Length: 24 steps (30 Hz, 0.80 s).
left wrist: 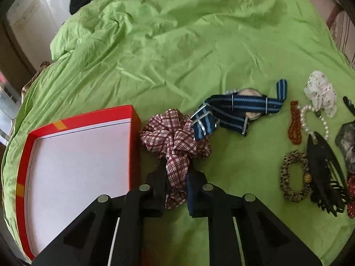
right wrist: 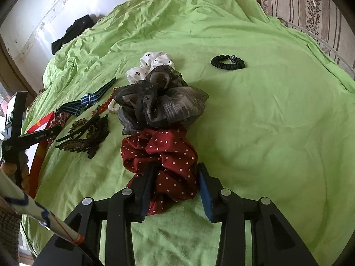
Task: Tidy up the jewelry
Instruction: 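Carry both scrunchies into the red tray and open both tools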
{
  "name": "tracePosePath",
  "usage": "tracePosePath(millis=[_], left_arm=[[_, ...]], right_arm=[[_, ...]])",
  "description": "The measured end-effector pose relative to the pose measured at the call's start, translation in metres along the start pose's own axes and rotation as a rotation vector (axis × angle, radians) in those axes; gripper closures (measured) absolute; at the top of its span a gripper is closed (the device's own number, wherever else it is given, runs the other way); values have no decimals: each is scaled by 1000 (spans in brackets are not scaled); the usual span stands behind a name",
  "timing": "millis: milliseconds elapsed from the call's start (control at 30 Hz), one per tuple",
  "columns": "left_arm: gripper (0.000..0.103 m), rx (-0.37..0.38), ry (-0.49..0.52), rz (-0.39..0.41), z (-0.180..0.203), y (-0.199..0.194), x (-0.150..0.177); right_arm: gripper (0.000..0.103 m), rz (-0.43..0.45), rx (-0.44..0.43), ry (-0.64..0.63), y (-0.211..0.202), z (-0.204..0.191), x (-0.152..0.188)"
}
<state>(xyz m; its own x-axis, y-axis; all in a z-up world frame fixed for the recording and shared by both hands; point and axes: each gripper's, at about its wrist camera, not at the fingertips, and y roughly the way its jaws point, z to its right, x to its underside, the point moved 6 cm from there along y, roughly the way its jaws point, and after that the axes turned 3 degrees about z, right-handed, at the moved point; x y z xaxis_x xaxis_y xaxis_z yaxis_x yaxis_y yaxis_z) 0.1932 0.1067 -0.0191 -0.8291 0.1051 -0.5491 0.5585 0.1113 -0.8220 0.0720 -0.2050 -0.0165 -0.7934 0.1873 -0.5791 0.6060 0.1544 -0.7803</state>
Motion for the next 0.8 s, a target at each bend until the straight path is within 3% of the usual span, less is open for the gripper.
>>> tracePosePath(millis=[33,133,267,433,600,800], left_arm=[[90,12,-11,5,-1,-7,1],[90,75,-42,35,2,-36,5],[90,163,-59,104,0,-88,14],[90,214,-110,160,-22,-139,25],[90,191,-192,183,-75,-164,35],[90,82,-250,161,-147,-155,42]], right_arm=[[86,-7,-21,5,-2,-1,1],[92,-11,-46,21,-9,-2,3],[94,7,-63,12,-30,-9,9],[94,48,-85,-54,-63,-34,9],[94,85,-135,-150,-89,-84,-1],[94,54,-257,-245,-87,-163,-14]])
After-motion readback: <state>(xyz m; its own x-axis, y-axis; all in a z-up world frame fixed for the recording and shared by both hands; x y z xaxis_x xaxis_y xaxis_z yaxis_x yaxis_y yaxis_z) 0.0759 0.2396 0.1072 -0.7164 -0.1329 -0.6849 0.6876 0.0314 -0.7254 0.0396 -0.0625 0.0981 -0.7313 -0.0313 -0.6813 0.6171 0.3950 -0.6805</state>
